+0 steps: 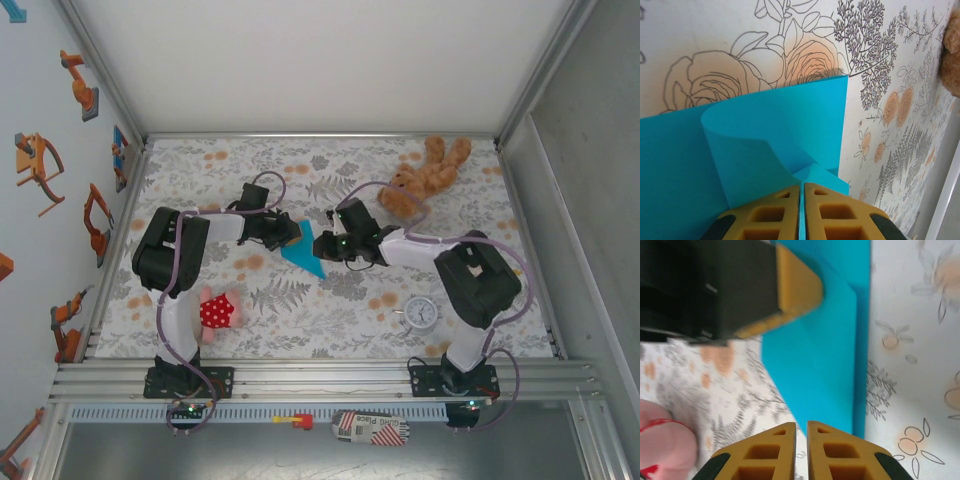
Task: Fold a paper plane with a square sheet of paper (pick it up from the middle)
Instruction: Fourth fold the wing at the center of the table.
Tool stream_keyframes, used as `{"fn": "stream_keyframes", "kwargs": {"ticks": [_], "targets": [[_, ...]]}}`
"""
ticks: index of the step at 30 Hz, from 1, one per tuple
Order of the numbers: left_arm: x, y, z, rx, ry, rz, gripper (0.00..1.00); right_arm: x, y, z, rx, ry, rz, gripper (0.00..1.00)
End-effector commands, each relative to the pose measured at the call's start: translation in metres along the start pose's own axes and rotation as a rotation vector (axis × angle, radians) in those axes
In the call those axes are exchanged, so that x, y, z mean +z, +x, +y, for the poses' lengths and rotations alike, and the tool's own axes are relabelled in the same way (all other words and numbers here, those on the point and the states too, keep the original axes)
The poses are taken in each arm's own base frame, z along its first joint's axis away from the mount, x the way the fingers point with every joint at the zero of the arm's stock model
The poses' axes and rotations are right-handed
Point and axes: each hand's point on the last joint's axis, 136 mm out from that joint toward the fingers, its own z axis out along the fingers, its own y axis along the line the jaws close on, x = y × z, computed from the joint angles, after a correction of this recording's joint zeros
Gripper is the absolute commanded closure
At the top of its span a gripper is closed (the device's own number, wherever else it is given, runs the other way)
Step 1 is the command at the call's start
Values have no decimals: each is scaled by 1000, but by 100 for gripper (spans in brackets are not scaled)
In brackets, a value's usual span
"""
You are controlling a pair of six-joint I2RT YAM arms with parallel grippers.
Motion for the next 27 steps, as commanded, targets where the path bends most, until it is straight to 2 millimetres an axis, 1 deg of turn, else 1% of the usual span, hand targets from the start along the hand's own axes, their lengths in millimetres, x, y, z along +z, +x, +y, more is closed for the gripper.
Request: {"fn": "stream_keyframes", "kwargs": {"ticks": [1,7,12,15,21,27], "targets": [[3,7,20,-12,-66,25,88,-9,-18,4,-24,14,-59,86],[3,8,20,-12,-67,24,88,14,-10,11,-28,-49,41,90],[3,8,20,-12,-70,26,88,32,-4,10,-40,-54,104,92],[4,9,22,-14,-76,33,88,41,-1,6,-37,-47,133,92],[5,12,28,-26,-98,44,88,55,8,-9,-20,-7,182,93],[5,14,37,-40,-140,48,89,57,20,-21,-4,23,215,94]]}}
